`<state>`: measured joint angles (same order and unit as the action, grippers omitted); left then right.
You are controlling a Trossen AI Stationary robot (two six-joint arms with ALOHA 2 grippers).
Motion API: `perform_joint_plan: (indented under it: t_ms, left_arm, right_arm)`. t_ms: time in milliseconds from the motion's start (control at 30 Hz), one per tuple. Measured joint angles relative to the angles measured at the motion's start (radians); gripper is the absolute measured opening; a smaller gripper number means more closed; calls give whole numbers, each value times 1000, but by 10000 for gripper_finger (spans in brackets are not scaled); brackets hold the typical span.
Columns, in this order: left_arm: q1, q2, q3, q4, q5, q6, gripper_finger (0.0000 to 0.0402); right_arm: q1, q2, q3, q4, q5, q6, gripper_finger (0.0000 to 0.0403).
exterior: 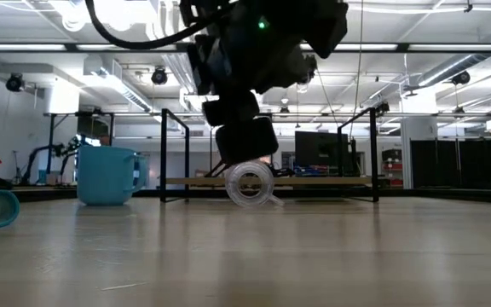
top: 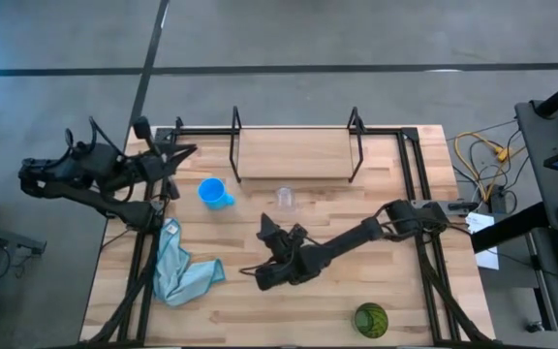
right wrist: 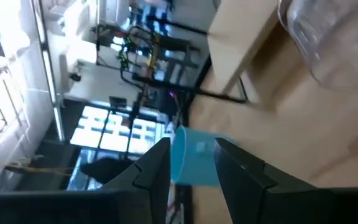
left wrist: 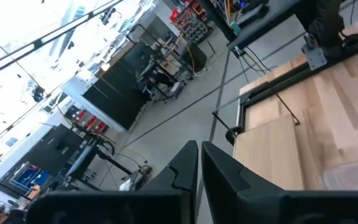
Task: Stack small to large cups/mugs on shelf
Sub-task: Put the transparent mug on the shelf
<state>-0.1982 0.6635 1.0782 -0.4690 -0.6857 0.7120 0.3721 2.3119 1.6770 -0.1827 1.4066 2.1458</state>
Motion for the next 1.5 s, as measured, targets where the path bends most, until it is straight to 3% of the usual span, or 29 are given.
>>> perform_joint_plan:
  t_ms: [100, 300, 600, 1133, 1233, 1333, 1433, 1500]
  left_arm:
    - [0, -5, -6, -5, 0, 0, 8]
    - [0, -6, -9, -5, 0, 0, 8]
    - [0, -1, -24, -5, 0, -2, 8]
    - [0, -1, -45, -4, 0, -2, 8]
    - [0, -6, -49, -4, 0, -2, 8]
    - [0, -6, -50, -4, 0, -2, 8]
    - [0, -15, -51, -4, 0, -2, 8]
    - [0, -24, -51, -5, 0, -2, 8]
  right_arm:
    - [-3, 0, -3, -9, 54, 5, 118]
    - [-9, 0, -8, -22, 29, 40, 118]
    - [-33, 0, 39, -23, 25, -68, 98]
    - [5, -12, 166, -45, -106, -229, 86]
    - [1, -13, 187, -48, -108, -329, 86]
    - [-17, -13, 196, -55, -175, -469, 86]
    - [-38, -13, 199, -52, -292, -490, 86]
    - [-46, -13, 195, -53, -313, -490, 86]
